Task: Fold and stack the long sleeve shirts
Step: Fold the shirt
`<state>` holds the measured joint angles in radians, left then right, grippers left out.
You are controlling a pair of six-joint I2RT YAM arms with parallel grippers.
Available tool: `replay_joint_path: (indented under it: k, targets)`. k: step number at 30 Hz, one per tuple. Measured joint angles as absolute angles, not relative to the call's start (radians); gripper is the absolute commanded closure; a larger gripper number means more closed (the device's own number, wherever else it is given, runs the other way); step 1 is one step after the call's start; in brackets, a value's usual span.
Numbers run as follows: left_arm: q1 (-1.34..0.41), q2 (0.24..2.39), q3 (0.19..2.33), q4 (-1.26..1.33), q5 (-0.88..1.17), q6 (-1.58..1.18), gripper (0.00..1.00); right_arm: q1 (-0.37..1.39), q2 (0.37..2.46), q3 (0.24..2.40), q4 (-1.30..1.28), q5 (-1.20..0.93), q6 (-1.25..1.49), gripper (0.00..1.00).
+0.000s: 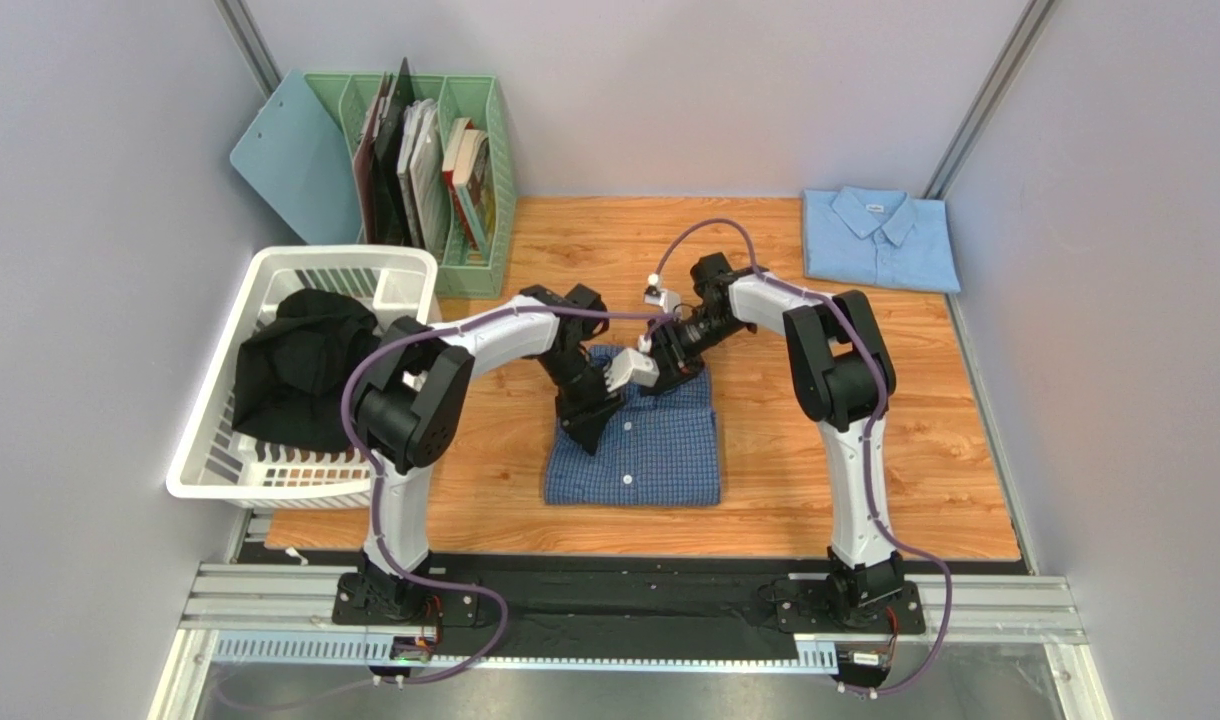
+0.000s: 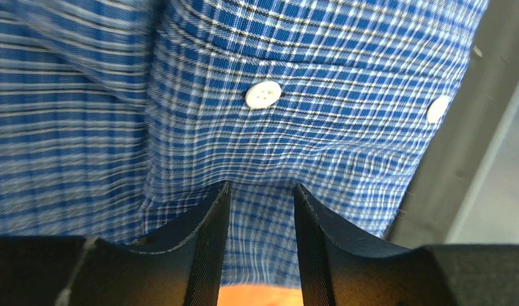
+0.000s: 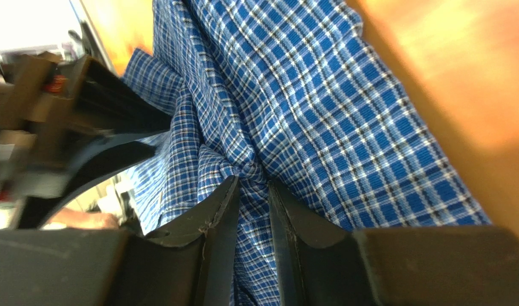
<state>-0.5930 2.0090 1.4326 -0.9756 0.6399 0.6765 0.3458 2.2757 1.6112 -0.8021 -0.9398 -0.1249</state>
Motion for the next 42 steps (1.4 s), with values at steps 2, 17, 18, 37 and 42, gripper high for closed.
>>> replay_joint_path:
  k: [2, 17, 18, 37, 42]
  targets:
    - [-0.611, 1.989, 1.364, -0.985, 0.649, 0.667, 0.53, 0.368, 2.248, 1.557, -0.795, -0.945, -0.127, 0.68]
    - [-0.615, 1.749, 1.317, -0.909, 0.721, 0.681, 0.31, 0.391, 2.112, 1.575, -0.873, -0.98, -0.12, 0.66]
    - [-0.615, 1.768, 1.317, -0.9, 0.722, 0.684, 0.31, 0.39, 2.118, 1.596, -0.873, -0.979, -0.12, 0.66]
    - [-0.675, 1.991, 1.439, -0.899, 0.713, 0.687, 0.38, 0.389, 2.314, 1.683, -0.85, -0.937, -0.102, 0.72]
    - [-0.684, 1.996, 1.439, -0.943, 0.71, 0.704, 0.76, 0.389, 2.314, 1.682, -0.85, -0.937, -0.108, 0.73]
